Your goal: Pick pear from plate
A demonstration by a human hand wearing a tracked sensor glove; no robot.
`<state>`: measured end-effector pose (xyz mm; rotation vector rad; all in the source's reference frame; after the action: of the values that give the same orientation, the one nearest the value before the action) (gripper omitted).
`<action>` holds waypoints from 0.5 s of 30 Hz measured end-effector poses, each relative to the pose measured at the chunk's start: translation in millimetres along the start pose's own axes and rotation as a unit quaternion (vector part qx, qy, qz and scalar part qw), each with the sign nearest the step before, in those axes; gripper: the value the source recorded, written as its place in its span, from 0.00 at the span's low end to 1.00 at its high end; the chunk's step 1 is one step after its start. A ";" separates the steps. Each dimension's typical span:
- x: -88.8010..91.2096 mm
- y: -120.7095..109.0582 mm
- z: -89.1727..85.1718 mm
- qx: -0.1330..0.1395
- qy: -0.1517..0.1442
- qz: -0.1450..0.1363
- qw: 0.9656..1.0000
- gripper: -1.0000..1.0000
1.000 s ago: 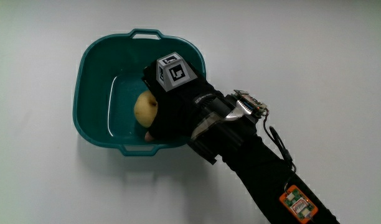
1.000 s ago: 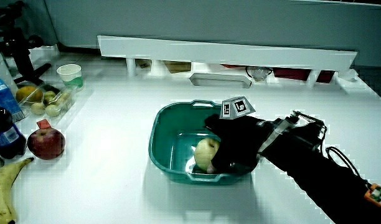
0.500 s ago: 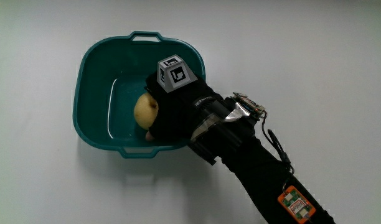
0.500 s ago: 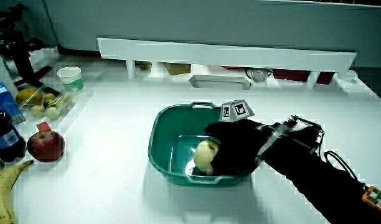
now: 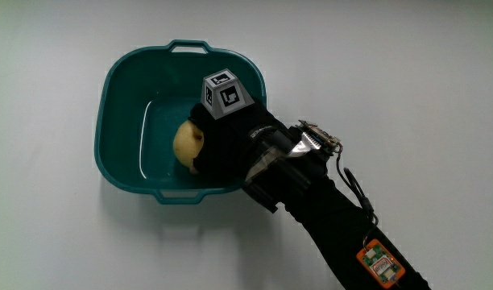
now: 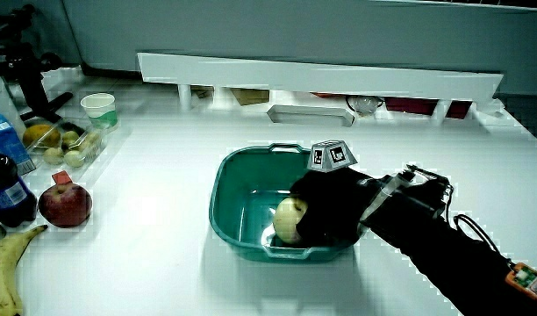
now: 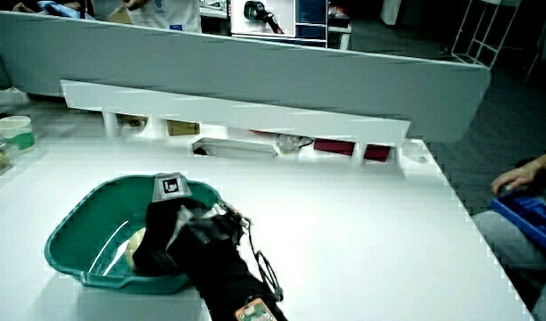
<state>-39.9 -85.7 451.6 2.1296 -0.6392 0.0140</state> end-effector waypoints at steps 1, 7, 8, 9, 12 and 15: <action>0.6 2.3 -1.5 -0.001 -0.005 -0.011 1.000 0.85; -2.5 -3.3 1.1 0.033 -0.013 0.001 0.999 0.98; -2.8 -2.6 0.8 0.029 -0.015 0.001 0.999 1.00; -3.3 -3.0 1.0 0.027 -0.012 0.009 1.000 1.00; -5.0 -5.5 1.7 0.048 -0.019 0.009 0.999 1.00; -4.1 -5.5 1.2 0.061 -0.020 0.005 0.998 1.00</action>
<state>-41.2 -82.2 445.7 2.2492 -0.6876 0.0155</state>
